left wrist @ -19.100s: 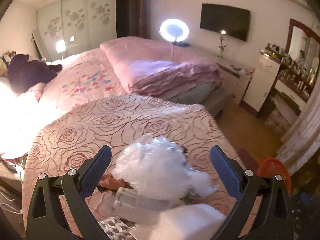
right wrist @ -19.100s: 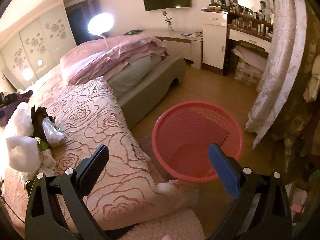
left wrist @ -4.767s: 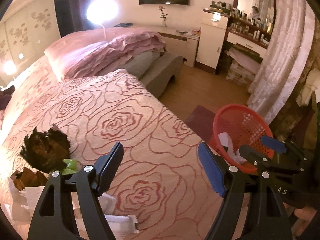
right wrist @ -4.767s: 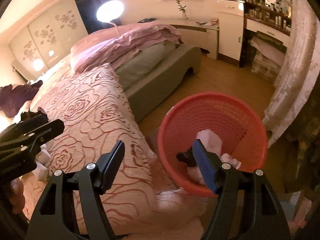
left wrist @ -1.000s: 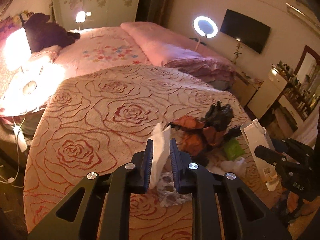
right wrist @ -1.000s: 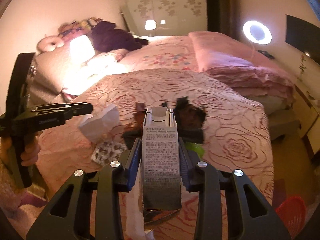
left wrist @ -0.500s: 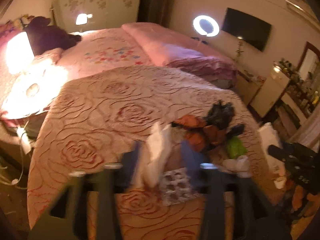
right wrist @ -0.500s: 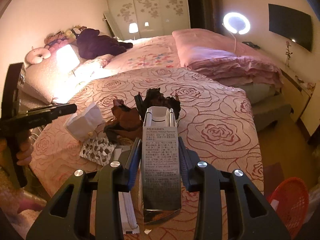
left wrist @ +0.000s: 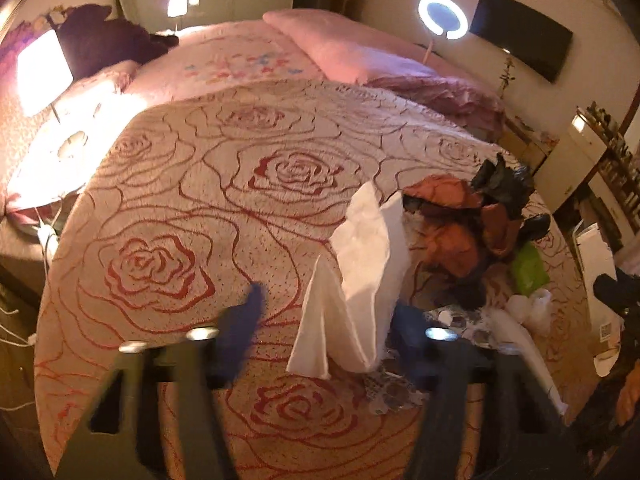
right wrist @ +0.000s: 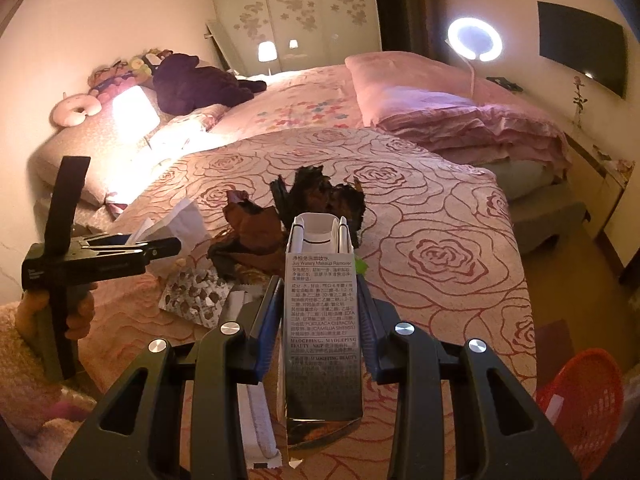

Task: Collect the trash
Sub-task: 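Grasp the white tissue with the left tool while the right tool grasps the white carton, then carry tissue and carton over the wastebasket and open both tools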

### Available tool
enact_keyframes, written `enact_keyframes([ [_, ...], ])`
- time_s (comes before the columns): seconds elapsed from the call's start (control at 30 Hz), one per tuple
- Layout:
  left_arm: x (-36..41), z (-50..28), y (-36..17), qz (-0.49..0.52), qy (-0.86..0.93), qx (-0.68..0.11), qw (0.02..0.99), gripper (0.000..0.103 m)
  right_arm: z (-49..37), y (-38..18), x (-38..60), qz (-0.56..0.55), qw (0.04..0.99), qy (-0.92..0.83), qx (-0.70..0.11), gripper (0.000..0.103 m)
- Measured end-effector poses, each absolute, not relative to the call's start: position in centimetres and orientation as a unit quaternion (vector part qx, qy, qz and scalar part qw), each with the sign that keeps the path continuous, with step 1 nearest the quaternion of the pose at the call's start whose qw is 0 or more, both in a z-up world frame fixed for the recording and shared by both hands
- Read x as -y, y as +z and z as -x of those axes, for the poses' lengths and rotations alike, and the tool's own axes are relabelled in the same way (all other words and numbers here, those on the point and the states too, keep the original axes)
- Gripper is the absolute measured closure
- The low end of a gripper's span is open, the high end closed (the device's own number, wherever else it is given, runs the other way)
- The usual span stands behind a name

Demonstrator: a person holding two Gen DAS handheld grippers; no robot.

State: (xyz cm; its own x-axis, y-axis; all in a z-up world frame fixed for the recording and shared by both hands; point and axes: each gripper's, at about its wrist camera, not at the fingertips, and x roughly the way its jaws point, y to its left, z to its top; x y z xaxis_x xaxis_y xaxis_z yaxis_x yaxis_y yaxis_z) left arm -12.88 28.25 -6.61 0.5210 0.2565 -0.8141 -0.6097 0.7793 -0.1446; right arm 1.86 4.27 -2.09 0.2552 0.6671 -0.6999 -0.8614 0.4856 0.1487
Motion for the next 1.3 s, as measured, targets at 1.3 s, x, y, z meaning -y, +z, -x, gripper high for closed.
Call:
enact_keyframes([
  [1.3,-11.4,1.3,0.0,0.109,0.041,-0.381,0.917,0.095,-7.3,-0.9,8.0,0.042,0.867,0.334,-0.368,0.069],
])
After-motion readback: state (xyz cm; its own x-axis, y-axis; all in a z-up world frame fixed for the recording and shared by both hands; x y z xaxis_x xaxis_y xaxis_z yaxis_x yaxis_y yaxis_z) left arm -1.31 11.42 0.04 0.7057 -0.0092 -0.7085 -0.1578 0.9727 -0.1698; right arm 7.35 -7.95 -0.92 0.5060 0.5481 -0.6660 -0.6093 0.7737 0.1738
